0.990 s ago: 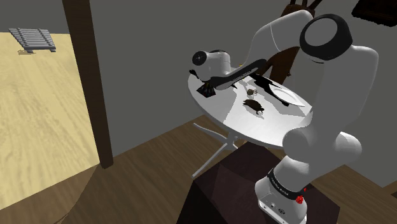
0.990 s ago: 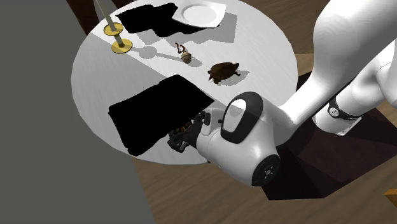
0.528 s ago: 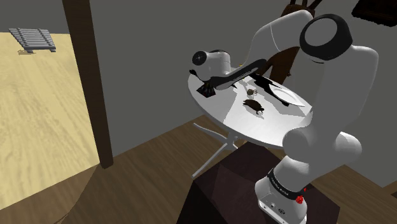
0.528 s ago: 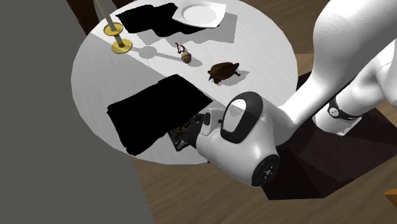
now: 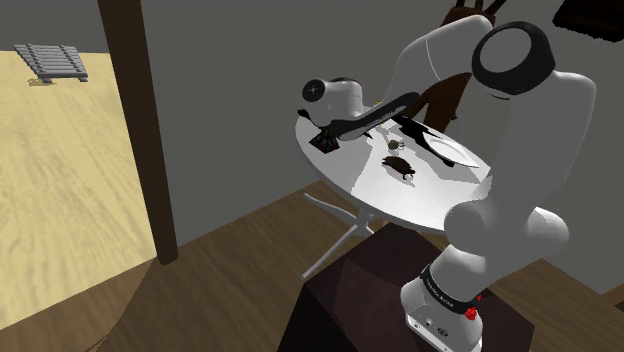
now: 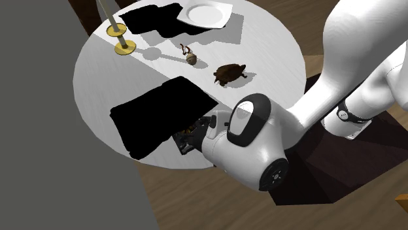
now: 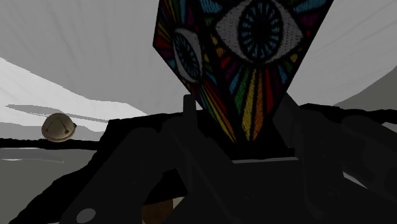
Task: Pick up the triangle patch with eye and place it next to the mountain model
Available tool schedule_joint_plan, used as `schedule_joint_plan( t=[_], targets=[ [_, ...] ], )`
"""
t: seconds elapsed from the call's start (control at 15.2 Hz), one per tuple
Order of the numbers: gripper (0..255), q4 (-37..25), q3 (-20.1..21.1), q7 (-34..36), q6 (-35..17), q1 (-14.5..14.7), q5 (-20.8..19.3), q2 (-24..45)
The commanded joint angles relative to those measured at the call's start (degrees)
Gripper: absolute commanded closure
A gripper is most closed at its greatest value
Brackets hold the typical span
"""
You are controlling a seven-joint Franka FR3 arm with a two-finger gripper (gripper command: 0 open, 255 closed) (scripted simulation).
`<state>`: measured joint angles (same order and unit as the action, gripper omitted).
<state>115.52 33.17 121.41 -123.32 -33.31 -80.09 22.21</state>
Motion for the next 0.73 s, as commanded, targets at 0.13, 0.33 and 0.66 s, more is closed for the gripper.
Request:
schedule_joint_plan(
  t=[0.13, 0.33, 0.66],
  targets=[
    [255, 0.00, 0.63, -2.17, 0.02, -0.61, 2.05, -1.95],
    [255, -0.09, 1.14, -4.05, 0.09, -1.09, 3.82, -3.60],
    [255, -0.45, 1.93, -7.25, 0.31, -1.84, 6.78, -6.22]
  ],
)
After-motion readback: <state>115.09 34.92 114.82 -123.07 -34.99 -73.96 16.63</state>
